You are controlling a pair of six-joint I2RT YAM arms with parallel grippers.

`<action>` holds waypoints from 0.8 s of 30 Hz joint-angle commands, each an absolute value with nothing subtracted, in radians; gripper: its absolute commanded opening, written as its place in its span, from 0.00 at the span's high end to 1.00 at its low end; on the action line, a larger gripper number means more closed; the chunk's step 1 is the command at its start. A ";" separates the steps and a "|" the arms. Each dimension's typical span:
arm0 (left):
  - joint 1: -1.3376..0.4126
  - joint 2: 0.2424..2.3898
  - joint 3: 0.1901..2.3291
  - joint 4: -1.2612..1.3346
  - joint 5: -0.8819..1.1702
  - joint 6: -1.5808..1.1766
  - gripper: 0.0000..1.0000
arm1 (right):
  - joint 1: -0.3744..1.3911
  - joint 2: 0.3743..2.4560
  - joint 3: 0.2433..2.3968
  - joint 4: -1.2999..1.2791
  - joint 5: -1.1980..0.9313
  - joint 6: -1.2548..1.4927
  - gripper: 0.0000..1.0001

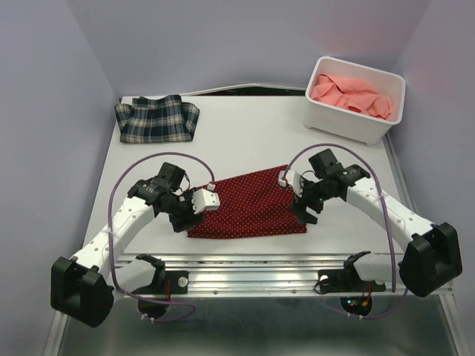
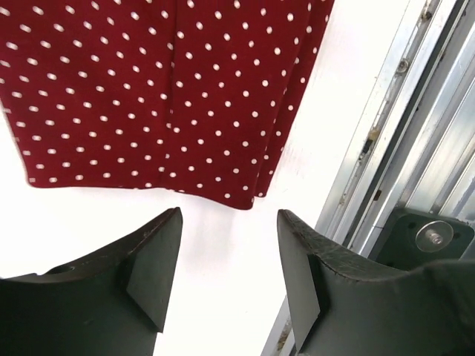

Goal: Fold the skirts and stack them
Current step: Fold the skirt

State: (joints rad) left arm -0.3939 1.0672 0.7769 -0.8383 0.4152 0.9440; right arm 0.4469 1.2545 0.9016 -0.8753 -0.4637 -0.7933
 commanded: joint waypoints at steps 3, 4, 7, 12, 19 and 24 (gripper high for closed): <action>-0.402 1.101 0.879 -0.763 0.396 0.827 0.40 | 0.457 1.330 1.071 -0.750 -0.434 -0.684 0.27; -0.402 1.115 0.877 -0.727 0.370 0.793 0.42 | 0.457 1.363 1.090 -0.726 -0.425 -0.669 0.28; -0.402 1.192 0.871 -0.603 0.298 0.692 0.47 | 0.457 1.521 1.192 -0.647 -0.382 -0.637 0.34; -0.417 1.325 0.896 -0.551 0.243 0.657 0.52 | 0.457 1.783 1.357 -0.615 -0.310 -0.638 0.42; -0.437 1.488 0.865 -0.525 0.166 0.632 0.58 | 0.457 1.849 1.249 -0.585 -0.226 -0.701 0.46; -0.456 1.589 0.865 -0.505 0.160 0.643 0.66 | 0.457 1.848 1.177 -0.540 -0.178 -0.669 0.46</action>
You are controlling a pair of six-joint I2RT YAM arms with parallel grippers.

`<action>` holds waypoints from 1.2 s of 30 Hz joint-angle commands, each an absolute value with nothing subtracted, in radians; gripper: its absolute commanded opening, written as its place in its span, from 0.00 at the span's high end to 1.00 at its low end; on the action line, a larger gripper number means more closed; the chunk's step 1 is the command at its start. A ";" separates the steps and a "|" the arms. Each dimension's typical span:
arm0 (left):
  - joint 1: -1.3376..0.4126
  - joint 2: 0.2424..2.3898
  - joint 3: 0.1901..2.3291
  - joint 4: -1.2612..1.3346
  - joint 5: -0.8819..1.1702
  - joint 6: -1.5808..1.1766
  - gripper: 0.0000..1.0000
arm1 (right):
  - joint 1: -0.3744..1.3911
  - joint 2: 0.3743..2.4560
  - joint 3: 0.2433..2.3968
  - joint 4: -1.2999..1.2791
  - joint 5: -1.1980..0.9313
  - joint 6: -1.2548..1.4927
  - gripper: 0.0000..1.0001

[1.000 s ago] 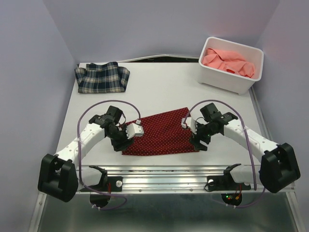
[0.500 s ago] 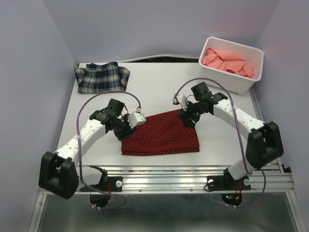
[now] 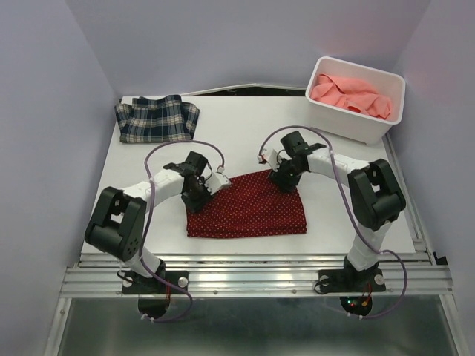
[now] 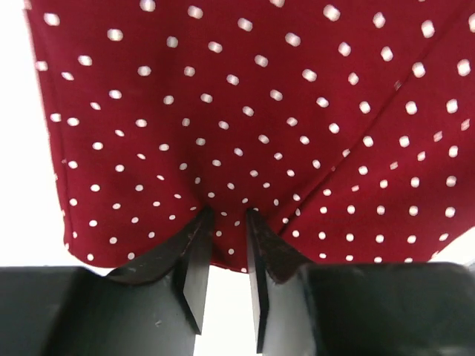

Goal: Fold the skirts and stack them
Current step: Fold the skirt

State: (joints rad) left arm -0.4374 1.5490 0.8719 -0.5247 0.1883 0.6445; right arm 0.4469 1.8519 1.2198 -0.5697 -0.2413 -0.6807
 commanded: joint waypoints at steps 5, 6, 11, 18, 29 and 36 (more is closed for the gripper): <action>-0.532 1.585 0.845 -0.520 0.141 0.696 0.66 | 0.457 1.939 1.274 -0.525 -0.128 -0.649 0.45; -0.543 1.563 0.847 -0.526 0.150 0.695 0.66 | 0.457 1.989 1.323 -0.499 -0.088 -0.649 0.45; -0.543 1.456 0.920 -0.610 0.232 0.709 0.62 | 0.457 2.144 1.525 -0.460 -0.070 -0.629 0.46; -0.488 1.329 1.089 -0.635 0.429 0.615 0.57 | 0.549 2.358 1.913 -0.462 -0.143 -0.672 0.44; -0.246 1.339 1.077 -0.477 0.224 0.433 0.51 | 0.571 2.176 1.970 -0.416 -0.104 -0.467 0.32; -0.238 1.519 1.014 -0.381 0.026 0.489 0.55 | 0.560 1.907 1.698 -0.619 -0.234 -0.292 0.35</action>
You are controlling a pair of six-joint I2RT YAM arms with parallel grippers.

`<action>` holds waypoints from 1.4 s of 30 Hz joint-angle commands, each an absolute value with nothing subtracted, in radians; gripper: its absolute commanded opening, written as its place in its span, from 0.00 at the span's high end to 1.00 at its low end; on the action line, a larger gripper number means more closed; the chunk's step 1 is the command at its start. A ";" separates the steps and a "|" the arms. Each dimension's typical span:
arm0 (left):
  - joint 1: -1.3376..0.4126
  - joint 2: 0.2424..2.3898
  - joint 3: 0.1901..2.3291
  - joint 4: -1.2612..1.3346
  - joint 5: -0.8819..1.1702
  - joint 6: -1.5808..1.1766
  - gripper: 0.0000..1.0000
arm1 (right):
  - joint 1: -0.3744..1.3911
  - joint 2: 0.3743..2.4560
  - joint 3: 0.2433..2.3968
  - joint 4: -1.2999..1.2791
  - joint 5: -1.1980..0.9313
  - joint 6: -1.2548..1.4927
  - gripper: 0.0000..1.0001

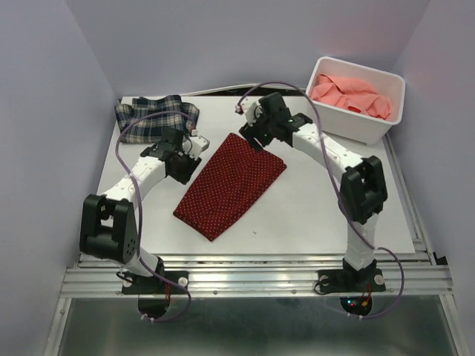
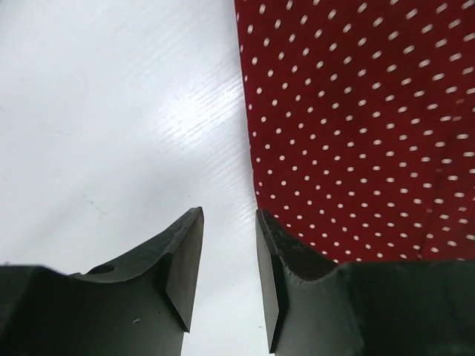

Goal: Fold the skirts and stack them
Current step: Fold the skirt

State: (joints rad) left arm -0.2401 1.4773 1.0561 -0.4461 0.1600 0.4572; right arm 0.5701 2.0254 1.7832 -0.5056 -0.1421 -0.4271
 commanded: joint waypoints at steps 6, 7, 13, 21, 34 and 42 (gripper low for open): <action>-0.232 1.588 0.948 -0.299 -0.165 0.561 0.57 | 0.507 1.895 1.548 -0.741 -0.331 -0.106 0.40; -0.230 1.591 0.936 -0.299 -0.164 0.578 0.57 | 0.490 1.888 1.522 -0.744 -0.362 -0.083 0.40; -0.233 1.582 0.865 -0.334 -0.075 0.660 0.59 | 0.397 1.901 1.407 -0.744 -0.491 0.102 0.28; -0.245 1.525 0.834 -0.373 -0.012 0.675 0.59 | 0.387 2.000 1.370 -0.603 -0.531 0.331 0.29; -0.300 1.336 0.818 -0.535 0.325 0.825 0.64 | 0.259 2.134 1.567 -0.558 -0.230 0.266 0.82; -0.417 1.316 0.877 -0.532 0.428 0.755 0.64 | 0.225 2.192 1.741 -0.557 -0.167 0.132 0.99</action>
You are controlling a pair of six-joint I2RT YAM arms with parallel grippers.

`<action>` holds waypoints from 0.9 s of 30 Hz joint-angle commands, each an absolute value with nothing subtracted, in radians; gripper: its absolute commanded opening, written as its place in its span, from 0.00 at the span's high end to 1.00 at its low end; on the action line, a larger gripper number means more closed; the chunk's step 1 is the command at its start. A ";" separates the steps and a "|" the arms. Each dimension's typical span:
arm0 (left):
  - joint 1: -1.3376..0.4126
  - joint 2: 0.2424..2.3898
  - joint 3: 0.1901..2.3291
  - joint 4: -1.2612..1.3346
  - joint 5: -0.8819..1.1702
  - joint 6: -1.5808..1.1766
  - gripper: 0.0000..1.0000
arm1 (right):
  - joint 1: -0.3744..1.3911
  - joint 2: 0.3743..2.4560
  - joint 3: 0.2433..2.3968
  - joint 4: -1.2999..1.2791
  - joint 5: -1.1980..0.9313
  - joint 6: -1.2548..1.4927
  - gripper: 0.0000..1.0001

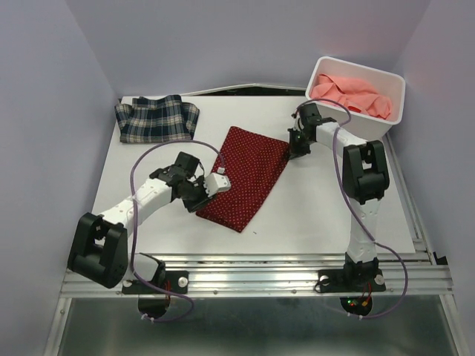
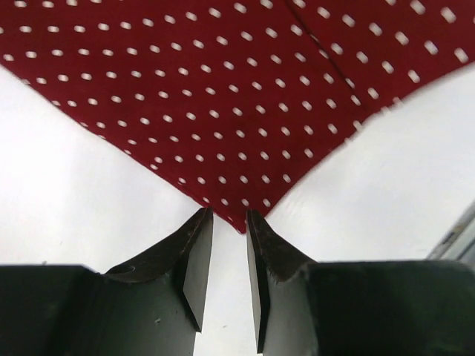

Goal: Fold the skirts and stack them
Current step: Fold the skirt

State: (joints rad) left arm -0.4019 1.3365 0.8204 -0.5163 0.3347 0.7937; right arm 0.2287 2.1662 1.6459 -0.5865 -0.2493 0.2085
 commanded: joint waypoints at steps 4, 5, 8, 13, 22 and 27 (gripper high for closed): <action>-0.400 1.302 0.899 -0.494 0.361 0.651 0.64 | 0.225 2.183 1.781 -0.613 -0.221 0.175 0.91; -0.393 1.301 0.896 -0.483 0.344 0.641 0.63 | 0.225 2.172 1.773 -0.620 -0.230 0.187 0.86; -0.347 1.301 0.873 -0.468 0.324 0.649 0.63 | 0.225 2.112 1.704 -0.630 -0.261 0.233 0.51; -0.325 1.312 0.839 -0.430 0.327 0.657 0.64 | 0.225 2.040 1.605 -0.640 -0.337 0.329 0.37; -0.325 1.381 0.733 -0.318 0.212 0.739 0.64 | 0.225 2.131 1.569 -0.603 -0.448 0.419 0.37; -0.330 1.404 0.686 -0.340 0.267 0.839 0.65 | 0.225 2.204 1.637 -0.618 -0.404 0.391 0.65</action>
State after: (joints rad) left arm -0.3252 1.4006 0.7124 -0.3431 0.2436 0.7456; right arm 0.2237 2.1368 1.5791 -0.6136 -0.4301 0.3973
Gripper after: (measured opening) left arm 0.354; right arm 0.410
